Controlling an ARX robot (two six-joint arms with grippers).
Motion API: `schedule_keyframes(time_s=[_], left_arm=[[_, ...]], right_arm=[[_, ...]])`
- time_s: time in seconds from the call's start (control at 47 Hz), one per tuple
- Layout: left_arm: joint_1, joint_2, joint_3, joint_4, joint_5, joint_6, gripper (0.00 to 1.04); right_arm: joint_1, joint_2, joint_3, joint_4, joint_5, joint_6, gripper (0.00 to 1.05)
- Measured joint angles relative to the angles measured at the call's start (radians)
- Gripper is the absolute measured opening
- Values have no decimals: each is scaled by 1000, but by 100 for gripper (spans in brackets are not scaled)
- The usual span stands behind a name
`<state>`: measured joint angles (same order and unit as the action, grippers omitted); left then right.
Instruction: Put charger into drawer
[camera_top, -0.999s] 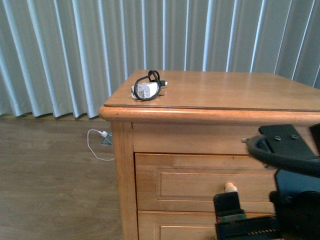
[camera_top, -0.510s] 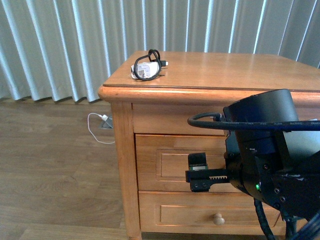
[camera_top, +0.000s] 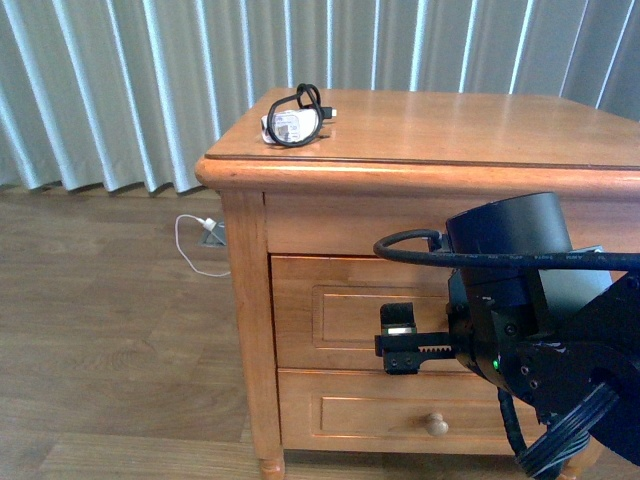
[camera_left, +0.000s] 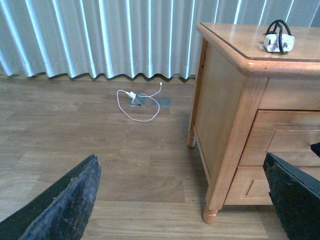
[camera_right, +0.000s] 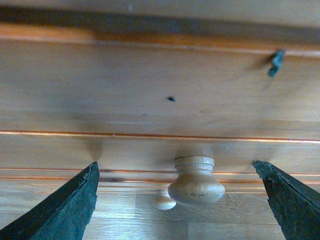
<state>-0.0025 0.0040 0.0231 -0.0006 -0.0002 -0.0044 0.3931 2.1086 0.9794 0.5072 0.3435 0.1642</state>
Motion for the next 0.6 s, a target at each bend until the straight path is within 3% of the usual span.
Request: schedule_keyframes(time_s=[0.361, 0.595], left_arm=[[0, 0, 0, 0, 0, 0, 99], [0, 0, 0, 0, 0, 0, 99]], right_arm=[[0, 6, 1, 23, 11, -5, 96], [0, 6, -4, 34, 12, -11, 60]])
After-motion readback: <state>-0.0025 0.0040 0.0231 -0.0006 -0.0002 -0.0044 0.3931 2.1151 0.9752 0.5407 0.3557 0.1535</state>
